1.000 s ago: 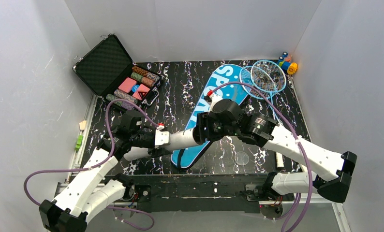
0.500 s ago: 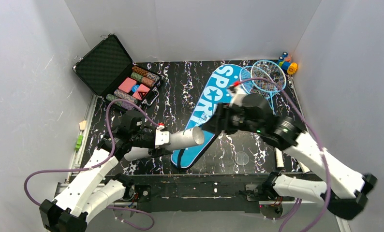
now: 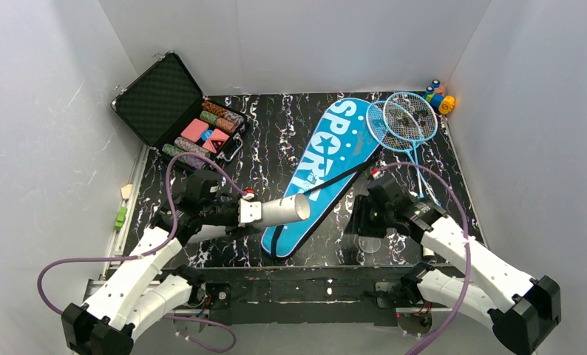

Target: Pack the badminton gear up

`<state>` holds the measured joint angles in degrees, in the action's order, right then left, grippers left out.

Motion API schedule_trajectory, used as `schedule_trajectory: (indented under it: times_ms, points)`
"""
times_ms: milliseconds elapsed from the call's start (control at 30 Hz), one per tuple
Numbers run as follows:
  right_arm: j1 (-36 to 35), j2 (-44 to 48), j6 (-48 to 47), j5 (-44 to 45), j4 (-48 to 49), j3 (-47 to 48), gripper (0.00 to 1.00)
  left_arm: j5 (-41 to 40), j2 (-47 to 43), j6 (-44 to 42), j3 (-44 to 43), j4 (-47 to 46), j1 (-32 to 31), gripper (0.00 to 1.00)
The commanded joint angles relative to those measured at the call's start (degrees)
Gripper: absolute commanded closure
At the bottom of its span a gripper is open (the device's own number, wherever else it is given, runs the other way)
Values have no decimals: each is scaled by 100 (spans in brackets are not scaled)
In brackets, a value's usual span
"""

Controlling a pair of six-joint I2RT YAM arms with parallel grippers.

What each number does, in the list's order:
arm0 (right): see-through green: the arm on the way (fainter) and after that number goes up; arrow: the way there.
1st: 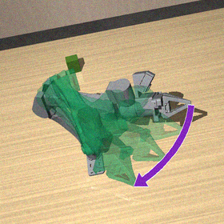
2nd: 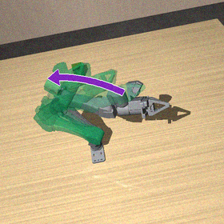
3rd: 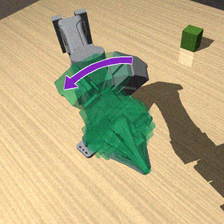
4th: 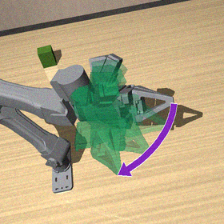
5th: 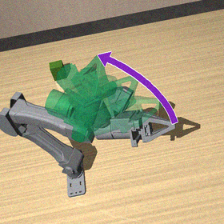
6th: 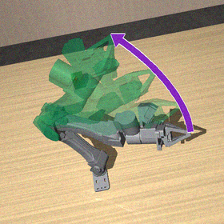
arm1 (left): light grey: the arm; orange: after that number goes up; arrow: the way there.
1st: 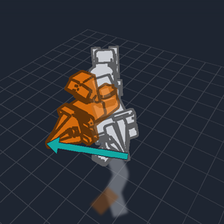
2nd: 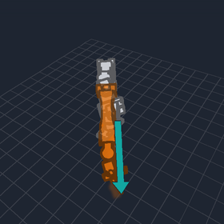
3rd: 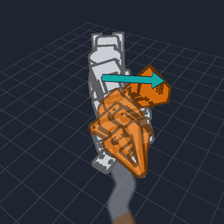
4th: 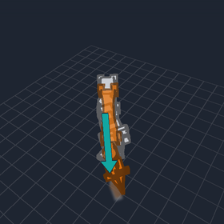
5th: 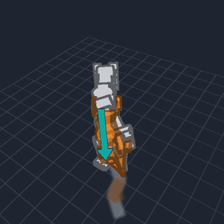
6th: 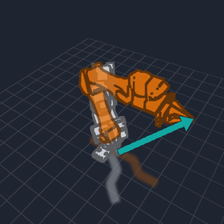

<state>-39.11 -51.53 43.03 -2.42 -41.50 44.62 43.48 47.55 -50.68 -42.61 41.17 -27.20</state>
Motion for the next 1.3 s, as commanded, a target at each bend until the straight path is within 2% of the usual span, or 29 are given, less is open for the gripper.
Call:
schedule_trajectory:
  times_ms: [0, 267, 600, 1133, 1200, 1267]
  points:
    - [9, 91, 180, 606, -104, -556, 46, -172, -22, -146, 19, 68, -22, 100]
    - [0, -217, 234, 896, 160, -883, 47, -46, 15, -233, -37, 111, -22, 100]
    - [-31, -1266, 321, 1577, 368, -775, 58, -51, -30, -189, -31, 115, -22, 100]
    - [-243, -1849, 495, 1410, 938, -1124, 58, -24, -49, -224, 0, 98, -22, 100]
    - [-273, -1913, 499, 1432, 969, -1116, 62, -16, -53, -210, 1, 99, -22, 100]
    - [-303, -1987, 510, 1445, 986, -1101, 70, -9, -68, -186, -2, 87, -22, 100]
